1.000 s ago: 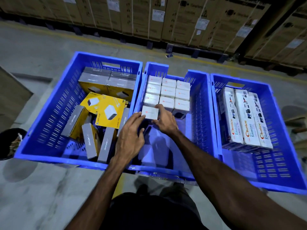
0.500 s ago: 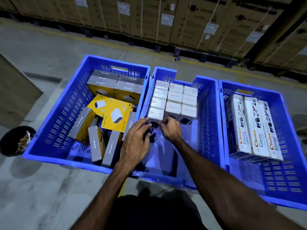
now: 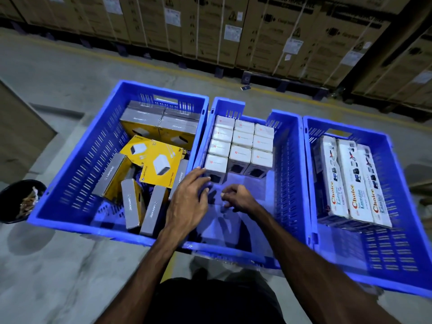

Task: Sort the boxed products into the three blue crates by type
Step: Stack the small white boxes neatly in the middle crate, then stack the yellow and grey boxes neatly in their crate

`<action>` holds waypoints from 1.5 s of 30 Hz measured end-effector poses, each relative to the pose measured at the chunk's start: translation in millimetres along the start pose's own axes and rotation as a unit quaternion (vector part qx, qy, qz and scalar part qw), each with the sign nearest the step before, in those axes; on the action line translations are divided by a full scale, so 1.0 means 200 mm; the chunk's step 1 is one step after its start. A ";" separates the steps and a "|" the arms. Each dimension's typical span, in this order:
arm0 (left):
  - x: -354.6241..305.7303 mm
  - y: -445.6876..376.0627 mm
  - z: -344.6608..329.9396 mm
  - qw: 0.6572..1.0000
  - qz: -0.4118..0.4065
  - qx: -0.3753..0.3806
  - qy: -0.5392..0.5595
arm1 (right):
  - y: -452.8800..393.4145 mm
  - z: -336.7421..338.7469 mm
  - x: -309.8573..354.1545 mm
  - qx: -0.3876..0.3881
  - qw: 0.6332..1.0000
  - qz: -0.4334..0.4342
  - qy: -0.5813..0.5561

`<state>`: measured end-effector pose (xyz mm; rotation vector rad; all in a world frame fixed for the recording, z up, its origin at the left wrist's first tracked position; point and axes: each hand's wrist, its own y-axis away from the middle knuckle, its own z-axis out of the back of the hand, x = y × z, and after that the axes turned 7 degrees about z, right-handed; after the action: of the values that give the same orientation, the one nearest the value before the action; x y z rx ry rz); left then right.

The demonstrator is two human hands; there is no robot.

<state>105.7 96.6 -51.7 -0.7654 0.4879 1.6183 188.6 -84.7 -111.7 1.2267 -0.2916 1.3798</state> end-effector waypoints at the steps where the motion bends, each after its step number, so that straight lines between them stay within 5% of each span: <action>1: -0.01 0.00 0.01 1.000 0.001 -0.007 0.015 | 0.03 0.00 0.02 0.017 1.000 0.008 -0.005; 13: 0.07 0.21 0.18 0.975 0.100 -0.149 0.127 | 0.39 -0.05 0.42 0.050 0.970 0.214 -0.101; 25: 0.19 0.28 0.46 0.962 0.174 -0.193 0.088 | 0.34 -0.25 0.69 0.093 0.955 0.269 -0.089; 38: 0.79 -0.48 0.76 0.994 0.086 0.025 0.068 | 0.16 -0.56 0.81 -0.175 0.955 0.210 -0.111; 45: 0.87 -0.80 0.75 0.976 0.097 0.194 -0.001 | 0.20 -0.70 0.79 -0.261 0.946 0.174 -0.084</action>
<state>219.0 352.1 -56.6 -0.4309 0.8686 1.6321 130.0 103.7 -26.9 0.8687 -0.9680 1.3715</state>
